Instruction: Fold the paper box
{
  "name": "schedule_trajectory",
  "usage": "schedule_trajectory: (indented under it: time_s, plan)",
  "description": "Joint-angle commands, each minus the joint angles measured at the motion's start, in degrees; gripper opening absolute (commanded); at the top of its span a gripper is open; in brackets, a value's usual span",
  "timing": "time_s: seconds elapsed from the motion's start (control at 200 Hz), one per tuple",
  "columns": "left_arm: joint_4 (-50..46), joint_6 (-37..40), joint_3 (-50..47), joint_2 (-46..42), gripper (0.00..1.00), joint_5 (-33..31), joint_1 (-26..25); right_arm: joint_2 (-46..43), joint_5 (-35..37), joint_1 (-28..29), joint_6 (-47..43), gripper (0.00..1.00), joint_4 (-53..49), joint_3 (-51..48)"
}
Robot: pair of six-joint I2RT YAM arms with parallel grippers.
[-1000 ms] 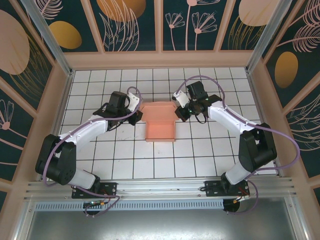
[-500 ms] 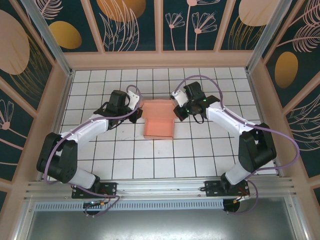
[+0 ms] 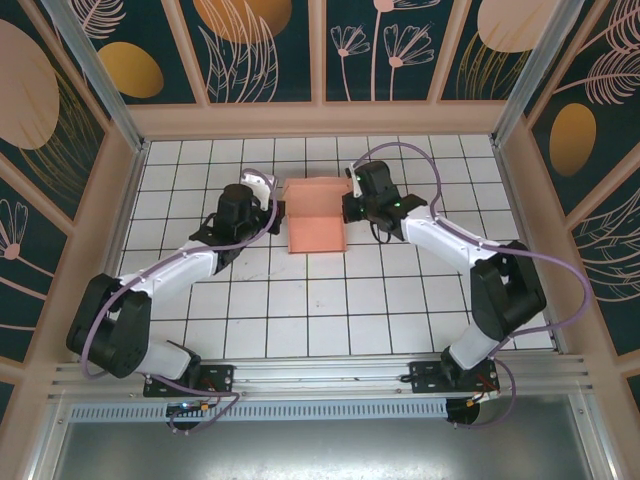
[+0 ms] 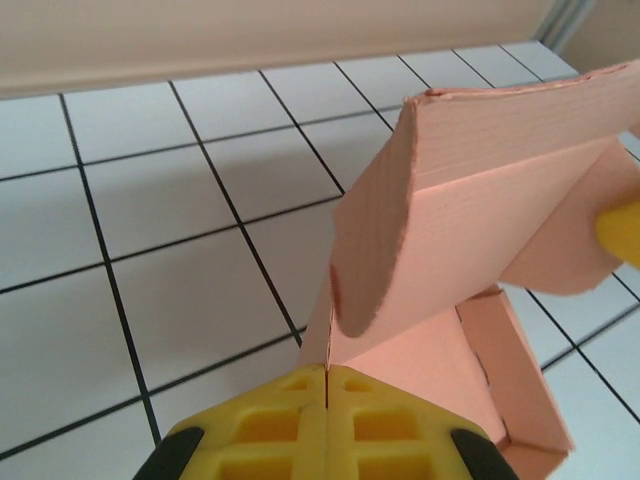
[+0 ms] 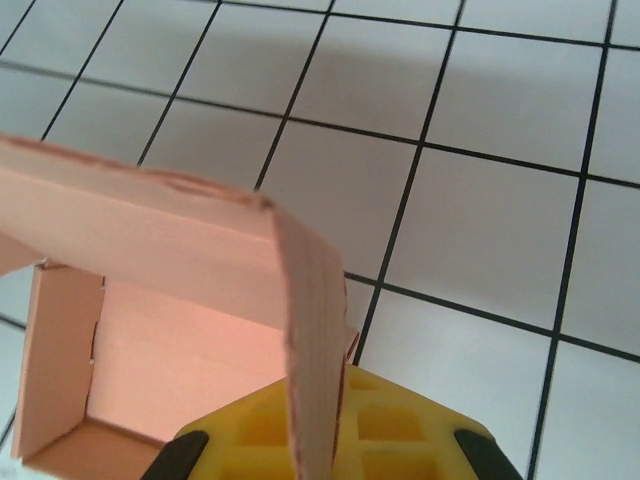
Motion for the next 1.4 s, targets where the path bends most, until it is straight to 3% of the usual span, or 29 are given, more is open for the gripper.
schedule_trajectory:
  time_s: [0.0,0.185,0.435,0.641,1.036,1.396]
  plan:
    - [6.24,-3.12,-0.19,2.60,0.00,-6.04,-1.70,2.62,8.21,2.14,8.24,0.00,4.17,0.52]
    - [11.61,-4.55,-1.22,5.49,0.00,-8.19,-3.03,5.59,18.14,6.12,10.45,0.00,7.56,1.15]
    - [17.84,-6.01,-3.10,7.94,0.00,-7.79,-3.64,7.40,21.07,7.75,13.08,0.00,15.07,-2.11]
    - [18.79,-6.81,-5.07,8.23,0.00,-7.68,-3.79,10.00,28.07,9.73,17.35,0.00,14.35,-0.60]
    - [25.79,-7.60,-9.15,8.94,0.00,-8.84,-3.73,7.33,39.46,13.48,20.64,0.00,28.82,-8.94]
    - [24.49,-8.01,-9.23,11.34,0.00,-9.57,-4.18,9.69,40.20,14.60,22.56,0.00,26.84,-8.80]
